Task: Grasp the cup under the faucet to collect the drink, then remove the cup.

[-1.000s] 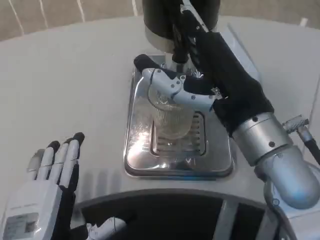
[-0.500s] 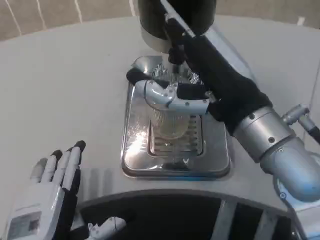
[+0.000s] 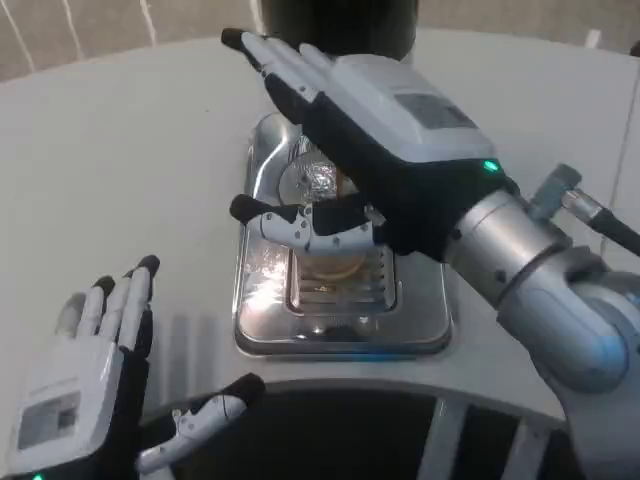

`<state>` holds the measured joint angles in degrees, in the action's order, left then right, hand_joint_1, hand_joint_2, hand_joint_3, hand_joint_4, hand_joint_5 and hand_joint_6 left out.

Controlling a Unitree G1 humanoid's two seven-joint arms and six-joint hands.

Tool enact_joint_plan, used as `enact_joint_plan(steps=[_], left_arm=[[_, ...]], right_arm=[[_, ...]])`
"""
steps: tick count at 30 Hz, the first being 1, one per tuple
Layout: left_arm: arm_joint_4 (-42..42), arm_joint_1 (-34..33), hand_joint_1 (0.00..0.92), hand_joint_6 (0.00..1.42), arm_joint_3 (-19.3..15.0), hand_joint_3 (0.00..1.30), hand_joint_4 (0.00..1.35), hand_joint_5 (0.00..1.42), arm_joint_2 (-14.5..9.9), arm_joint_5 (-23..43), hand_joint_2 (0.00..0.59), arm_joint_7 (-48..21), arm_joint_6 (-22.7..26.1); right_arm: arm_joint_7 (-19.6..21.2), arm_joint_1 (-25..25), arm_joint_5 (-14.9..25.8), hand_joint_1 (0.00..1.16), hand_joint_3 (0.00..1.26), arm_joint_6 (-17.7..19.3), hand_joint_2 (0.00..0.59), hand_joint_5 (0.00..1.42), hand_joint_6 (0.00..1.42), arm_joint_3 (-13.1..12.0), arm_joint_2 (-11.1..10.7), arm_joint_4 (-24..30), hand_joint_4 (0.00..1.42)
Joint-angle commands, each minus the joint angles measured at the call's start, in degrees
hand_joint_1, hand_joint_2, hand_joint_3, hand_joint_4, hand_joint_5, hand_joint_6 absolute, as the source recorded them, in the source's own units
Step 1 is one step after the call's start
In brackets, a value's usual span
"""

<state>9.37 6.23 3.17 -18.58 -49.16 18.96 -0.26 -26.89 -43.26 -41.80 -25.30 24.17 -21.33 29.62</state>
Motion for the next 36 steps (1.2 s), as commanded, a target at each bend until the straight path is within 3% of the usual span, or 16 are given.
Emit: enact_joint_plan(steps=[1,5,22,28,36], left_arm=[[-3.85,-3.41,0.0,0.0,-0.18,0.0,0.0,0.0,0.3,0.18,0.068,1.53,1.73],[-6.47,-6.3,0.0,0.0,-0.05,0.0,0.0,0.0,0.28,1.26,0.063,2.02,1.8],[-15.01,-15.97,0.0,0.01,3.52,0.0,0.0,0.0,1.6,3.99,0.067,6.03,0.61],[-16.94,-17.58,0.139,0.04,4.1,0.0,0.0,0.0,1.33,6.01,0.068,5.61,-1.46],[-19.78,-19.59,0.213,0.04,4.1,0.0,0.0,0.0,1.14,10.17,0.056,5.52,-4.79]], right_arm=[[-2.57,-3.12,-6.72,0.67,0.0,3.13,0.381,0.0,0.0,3.19,0.18,-0.76,0.0],[-4.09,-3.61,-8.39,0.66,0.0,3.75,0.38,0.0,0.0,2.81,1.44,-2.32,0.0],[-6.1,-3.03,-8.64,0.66,0.0,5.29,0.385,0.0,0.0,2.13,5.16,-3.76,0.0],[-6.56,-2.32,-9.08,0.7,0.0,5.12,0.376,0.0,0.0,1.92,5.39,-2.74,0.0],[-7.6,-0.83,-9.98,0.72,0.0,4.67,0.365,0.0,0.0,1.8,6.46,-1.05,0.0]])
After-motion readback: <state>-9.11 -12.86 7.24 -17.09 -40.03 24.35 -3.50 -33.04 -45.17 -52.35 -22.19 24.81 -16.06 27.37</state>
